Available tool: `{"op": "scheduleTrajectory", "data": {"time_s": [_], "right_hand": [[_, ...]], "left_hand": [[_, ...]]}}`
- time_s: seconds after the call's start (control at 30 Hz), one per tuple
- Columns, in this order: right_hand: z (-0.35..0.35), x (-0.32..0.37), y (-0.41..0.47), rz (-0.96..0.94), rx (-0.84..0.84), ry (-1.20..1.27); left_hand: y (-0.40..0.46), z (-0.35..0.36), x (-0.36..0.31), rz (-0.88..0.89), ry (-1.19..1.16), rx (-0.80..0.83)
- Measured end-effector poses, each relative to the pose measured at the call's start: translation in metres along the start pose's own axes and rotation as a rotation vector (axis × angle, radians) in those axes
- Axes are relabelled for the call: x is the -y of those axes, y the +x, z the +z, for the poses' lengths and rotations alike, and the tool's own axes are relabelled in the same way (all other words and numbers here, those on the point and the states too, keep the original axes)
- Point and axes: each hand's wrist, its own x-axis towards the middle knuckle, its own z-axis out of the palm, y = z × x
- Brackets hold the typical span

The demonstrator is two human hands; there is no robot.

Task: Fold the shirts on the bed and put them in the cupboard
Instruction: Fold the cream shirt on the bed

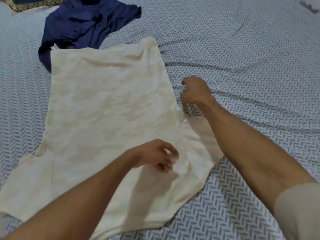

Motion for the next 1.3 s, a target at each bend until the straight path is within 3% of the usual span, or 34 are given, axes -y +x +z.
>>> {"op": "scheduleTrajectory", "data": {"time_s": [0.1,0.23,0.4,0.67,0.83,1.07,1.3], "right_hand": [[0.021,-0.004,0.040,-0.001,-0.062,0.170],[0.044,-0.011,0.069,0.081,-0.119,0.141],[0.031,-0.017,0.112,0.161,0.022,0.138],[0.013,-0.015,0.139,0.338,0.427,0.587],[0.007,-0.014,0.136,0.332,0.463,0.683],[0.004,-0.013,0.138,0.333,0.521,0.726],[-0.001,-0.008,0.137,0.363,0.575,0.688]], "left_hand": [[0.027,-0.064,-0.009,0.095,-0.041,-0.351],[0.078,-0.151,-0.051,0.152,0.321,-0.759],[0.156,-0.229,-0.132,0.192,0.553,-0.999],[0.225,-0.275,-0.187,-0.036,0.645,-1.079],[0.233,-0.275,-0.203,0.166,0.277,-1.176],[0.232,-0.274,-0.195,-0.033,0.585,-1.119],[0.234,-0.271,-0.210,0.117,0.098,-1.143]]}}
